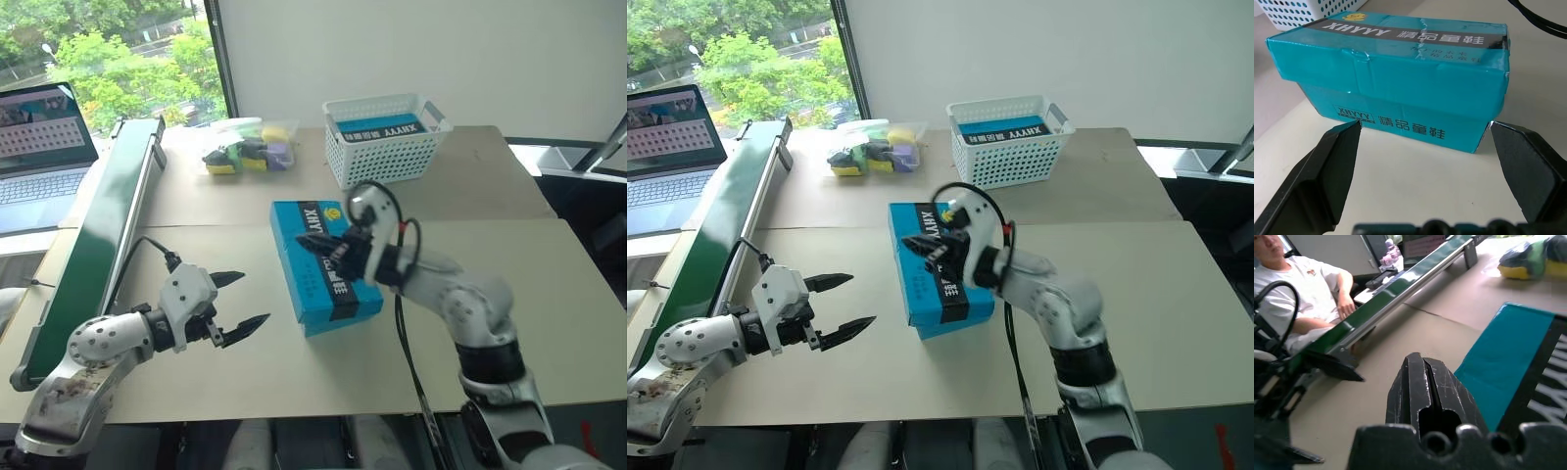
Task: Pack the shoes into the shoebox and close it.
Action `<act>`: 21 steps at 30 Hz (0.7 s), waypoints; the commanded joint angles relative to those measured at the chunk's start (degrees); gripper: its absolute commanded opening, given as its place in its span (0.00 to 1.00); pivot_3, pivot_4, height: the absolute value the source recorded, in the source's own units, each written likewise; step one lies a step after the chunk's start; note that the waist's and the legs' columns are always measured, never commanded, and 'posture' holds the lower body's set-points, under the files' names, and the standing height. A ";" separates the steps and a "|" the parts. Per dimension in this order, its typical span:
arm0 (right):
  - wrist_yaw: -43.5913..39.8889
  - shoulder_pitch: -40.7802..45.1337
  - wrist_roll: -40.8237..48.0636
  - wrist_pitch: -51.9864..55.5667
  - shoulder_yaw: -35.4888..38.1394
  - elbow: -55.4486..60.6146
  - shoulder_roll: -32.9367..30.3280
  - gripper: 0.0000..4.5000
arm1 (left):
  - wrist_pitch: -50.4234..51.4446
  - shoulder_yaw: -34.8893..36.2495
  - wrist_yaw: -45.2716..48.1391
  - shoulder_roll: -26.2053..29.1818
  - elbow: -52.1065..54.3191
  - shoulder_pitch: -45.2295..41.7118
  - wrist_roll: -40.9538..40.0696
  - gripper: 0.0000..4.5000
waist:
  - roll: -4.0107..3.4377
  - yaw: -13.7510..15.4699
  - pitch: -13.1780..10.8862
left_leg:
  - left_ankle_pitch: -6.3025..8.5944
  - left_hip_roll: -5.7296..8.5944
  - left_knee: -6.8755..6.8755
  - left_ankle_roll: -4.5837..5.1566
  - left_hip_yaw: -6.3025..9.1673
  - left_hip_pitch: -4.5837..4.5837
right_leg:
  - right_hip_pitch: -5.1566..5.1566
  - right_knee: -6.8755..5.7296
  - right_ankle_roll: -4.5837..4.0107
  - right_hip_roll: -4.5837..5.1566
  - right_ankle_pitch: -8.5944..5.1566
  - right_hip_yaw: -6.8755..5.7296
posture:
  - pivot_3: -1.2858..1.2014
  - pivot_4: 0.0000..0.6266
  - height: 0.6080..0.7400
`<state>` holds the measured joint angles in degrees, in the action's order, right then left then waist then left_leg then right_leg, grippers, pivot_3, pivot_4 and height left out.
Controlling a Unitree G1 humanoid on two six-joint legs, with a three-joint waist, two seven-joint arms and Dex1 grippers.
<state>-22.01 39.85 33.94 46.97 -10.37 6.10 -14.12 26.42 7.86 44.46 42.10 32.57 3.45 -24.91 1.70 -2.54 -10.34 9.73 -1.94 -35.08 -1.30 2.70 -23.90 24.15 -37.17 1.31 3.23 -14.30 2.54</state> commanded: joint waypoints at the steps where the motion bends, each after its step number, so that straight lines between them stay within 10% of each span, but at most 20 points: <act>1: -3.00 3.46 -11.96 -7.25 -9.15 -10.50 -0.26 0.01 | -0.08 1.01 -1.69 -0.81 2.87 0.95 -0.29 1.00 | 0.01 0.21 0.01 | 0.00 0.00 0.00 0.00 0.00 -0.07 | 0.02 0.01 -0.04 0.01 0.03 -0.02 | 0.52 0.24 0.96; 12: -11.17 7.76 -24.58 -13.09 -15.21 -27.98 2.32 0.01 | 3.12 5.37 -11.31 -5.53 6.34 4.33 -0.75 1.00 | 0.16 -0.09 0.14 | 0.01 -0.05 -0.03 0.00 0.02 0.83 | -0.83 0.04 0.08 -0.02 -0.02 -0.06 | 0.52 0.24 0.96; 21: -3.61 10.96 -10.58 -6.31 12.14 -19.83 4.42 0.01 | 4.73 13.77 -26.52 -18.04 6.80 6.90 -0.60 1.00 | 0.21 0.42 0.13 | 0.00 -0.02 -0.07 -0.01 0.09 0.55 | -0.66 0.03 -0.08 0.00 0.11 -0.08 | 0.52 0.24 0.96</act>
<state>-27.75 48.68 20.13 39.51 -3.81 -17.61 -9.13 31.28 19.28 21.02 24.76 37.11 10.20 -25.10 1.91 -2.11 -10.21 9.73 -1.96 -35.19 -1.31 2.83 -23.48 23.55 -37.14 1.23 3.23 -14.17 2.42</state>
